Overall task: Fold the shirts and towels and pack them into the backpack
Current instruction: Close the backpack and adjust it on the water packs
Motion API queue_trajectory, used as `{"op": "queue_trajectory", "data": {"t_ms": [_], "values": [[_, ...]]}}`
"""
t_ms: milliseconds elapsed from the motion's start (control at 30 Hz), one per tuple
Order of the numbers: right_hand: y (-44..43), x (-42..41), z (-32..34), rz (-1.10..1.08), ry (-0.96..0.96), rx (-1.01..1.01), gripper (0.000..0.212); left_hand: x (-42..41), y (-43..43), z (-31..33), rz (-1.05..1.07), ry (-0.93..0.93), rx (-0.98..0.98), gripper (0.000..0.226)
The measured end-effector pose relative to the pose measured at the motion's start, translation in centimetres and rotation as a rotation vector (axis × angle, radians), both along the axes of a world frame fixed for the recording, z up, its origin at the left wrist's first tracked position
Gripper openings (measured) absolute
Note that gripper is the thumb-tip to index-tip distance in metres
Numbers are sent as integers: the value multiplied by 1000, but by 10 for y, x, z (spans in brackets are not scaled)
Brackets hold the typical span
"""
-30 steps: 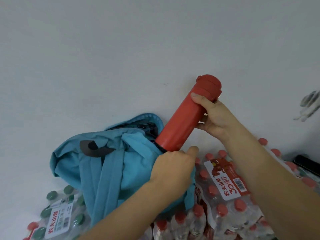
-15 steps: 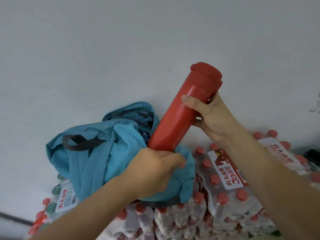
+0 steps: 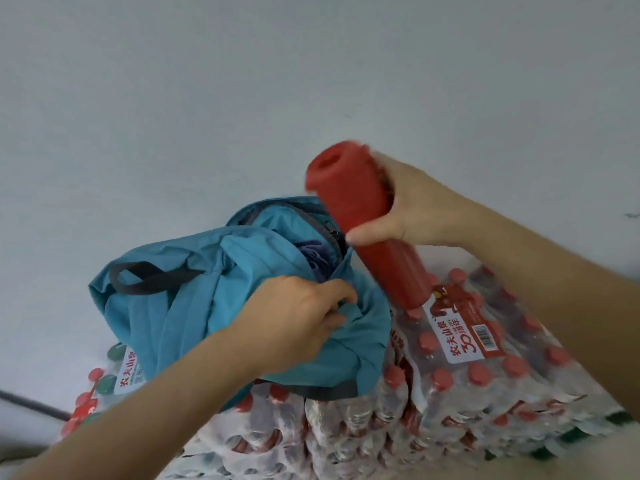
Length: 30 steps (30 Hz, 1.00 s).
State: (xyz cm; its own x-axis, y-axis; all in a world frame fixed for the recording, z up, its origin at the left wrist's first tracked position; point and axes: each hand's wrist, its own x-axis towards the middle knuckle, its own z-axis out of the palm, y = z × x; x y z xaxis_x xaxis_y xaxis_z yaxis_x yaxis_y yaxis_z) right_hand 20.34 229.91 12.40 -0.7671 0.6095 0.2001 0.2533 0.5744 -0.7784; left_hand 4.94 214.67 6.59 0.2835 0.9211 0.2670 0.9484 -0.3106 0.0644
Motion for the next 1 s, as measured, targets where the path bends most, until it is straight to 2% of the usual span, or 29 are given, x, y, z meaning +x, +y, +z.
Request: {"op": "queue_trajectory", "data": {"t_ms": [100,167,233,267,400,467,533,600,700,900,1000], "values": [[10,11,0,-93,389,-287,84,16,6,6,255,89,-87,39],[10,17,0,-59,517,-406,88,25,14,6,370,179,-138,51],[6,21,-2,-28,636,-532,87,24,16,4,374,172,-143,45],[3,22,-4,-28,693,-589,84,20,15,2,328,115,-119,38],[-6,20,-6,-16,866,-755,70,-9,2,-2,-84,3,108,15],[-9,12,-3,19,906,-795,69,-31,-5,2,-235,24,217,24],[-15,-5,0,50,923,-844,77,-55,-15,10,-259,105,310,31],[-24,-26,3,81,898,-894,81,-72,-27,10,-196,138,339,37],[-37,-54,7,96,806,-904,75,-76,-47,-5,-20,79,331,43],[-45,-81,11,269,612,-828,52,-47,-90,-21,346,-73,234,22],[-43,-95,15,385,509,-797,57,-34,-107,-26,486,-142,187,29]]}}
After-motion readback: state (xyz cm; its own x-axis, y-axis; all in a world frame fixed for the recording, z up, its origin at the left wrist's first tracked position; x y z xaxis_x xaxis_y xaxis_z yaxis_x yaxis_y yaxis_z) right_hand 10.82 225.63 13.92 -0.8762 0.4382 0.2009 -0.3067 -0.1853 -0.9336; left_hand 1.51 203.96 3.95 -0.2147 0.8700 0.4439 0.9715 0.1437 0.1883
